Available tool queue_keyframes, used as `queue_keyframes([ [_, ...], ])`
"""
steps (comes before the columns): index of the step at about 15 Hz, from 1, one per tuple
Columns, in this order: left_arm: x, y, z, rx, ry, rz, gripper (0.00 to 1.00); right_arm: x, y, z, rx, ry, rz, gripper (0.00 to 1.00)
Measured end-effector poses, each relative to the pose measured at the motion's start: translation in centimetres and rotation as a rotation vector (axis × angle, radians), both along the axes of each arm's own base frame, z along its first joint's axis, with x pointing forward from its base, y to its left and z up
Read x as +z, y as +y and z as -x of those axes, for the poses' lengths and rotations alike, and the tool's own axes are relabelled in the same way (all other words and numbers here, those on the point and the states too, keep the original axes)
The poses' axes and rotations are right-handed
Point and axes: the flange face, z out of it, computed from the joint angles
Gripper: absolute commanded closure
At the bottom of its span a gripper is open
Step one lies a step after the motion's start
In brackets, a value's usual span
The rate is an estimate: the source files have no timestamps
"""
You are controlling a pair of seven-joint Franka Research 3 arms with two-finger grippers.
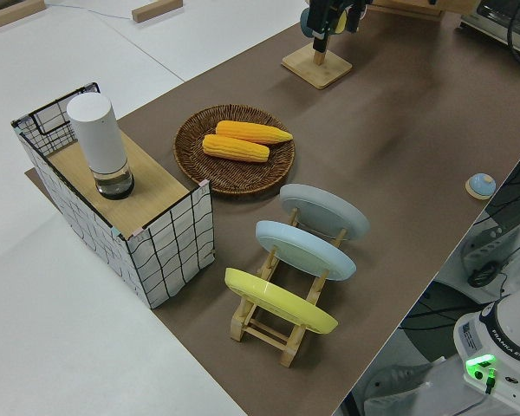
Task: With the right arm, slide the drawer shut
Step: 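Push the wooden drawer away from the robot with the right arm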
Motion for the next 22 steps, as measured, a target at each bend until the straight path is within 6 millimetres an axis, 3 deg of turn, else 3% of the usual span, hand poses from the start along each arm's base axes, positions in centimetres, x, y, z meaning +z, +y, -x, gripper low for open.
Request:
queue_keyframes([
  [6, 0.0, 0.0, 0.0, 0.0, 0.0, 0.0, 0.01, -1.5, -2.3, -2.1, -0.046, -0.009, -0.012, 1.0],
  [14, 0.0, 0.0, 0.0, 0.0, 0.0, 0.0, 0.01, -2.3, -7.3, -5.8, -0.122, -0.039, -0.017, 1.0],
  [22, 0.0, 0.0, 0.0, 0.0, 0.0, 0.0, 0.01, -1.3, -12.3, -7.8, -0.149, -0.116, -0.038, 1.0],
])
